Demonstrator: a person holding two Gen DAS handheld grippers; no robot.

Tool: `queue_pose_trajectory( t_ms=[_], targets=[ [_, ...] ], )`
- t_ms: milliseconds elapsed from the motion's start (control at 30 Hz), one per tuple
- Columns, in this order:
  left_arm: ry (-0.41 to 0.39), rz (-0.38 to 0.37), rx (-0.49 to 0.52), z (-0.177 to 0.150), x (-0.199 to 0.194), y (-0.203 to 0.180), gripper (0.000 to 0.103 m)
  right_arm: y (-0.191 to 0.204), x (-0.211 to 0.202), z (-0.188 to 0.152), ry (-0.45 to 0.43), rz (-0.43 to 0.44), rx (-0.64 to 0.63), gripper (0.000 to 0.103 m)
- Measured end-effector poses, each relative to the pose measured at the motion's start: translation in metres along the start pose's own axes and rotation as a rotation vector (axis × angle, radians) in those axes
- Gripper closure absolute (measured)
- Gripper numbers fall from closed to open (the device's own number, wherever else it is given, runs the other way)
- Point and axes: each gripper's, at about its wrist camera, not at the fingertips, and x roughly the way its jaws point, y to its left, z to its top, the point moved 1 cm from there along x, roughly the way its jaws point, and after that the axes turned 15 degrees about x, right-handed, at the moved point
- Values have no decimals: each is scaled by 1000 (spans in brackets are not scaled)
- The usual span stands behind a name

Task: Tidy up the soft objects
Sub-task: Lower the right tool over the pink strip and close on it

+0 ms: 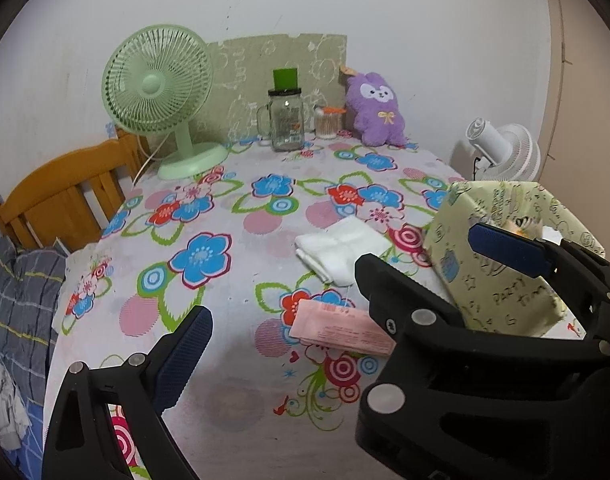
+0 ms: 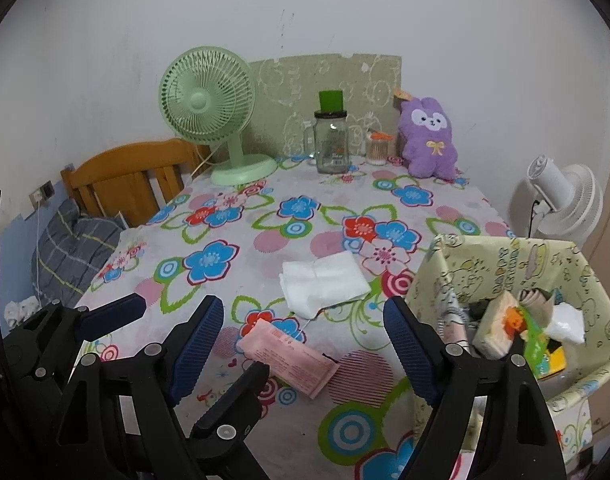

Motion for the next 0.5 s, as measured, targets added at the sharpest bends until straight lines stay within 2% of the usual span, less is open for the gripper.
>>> queue_pose_trajectory(
  t_ms=[267, 500],
  targets=[
    [72, -20, -46, -14, 22, 6, 5, 2, 26, -9, 73, 5, -6, 26],
    [118, -28, -64, -25, 39, 6, 5, 1, 50, -19, 141, 8, -20, 41]
  ],
)
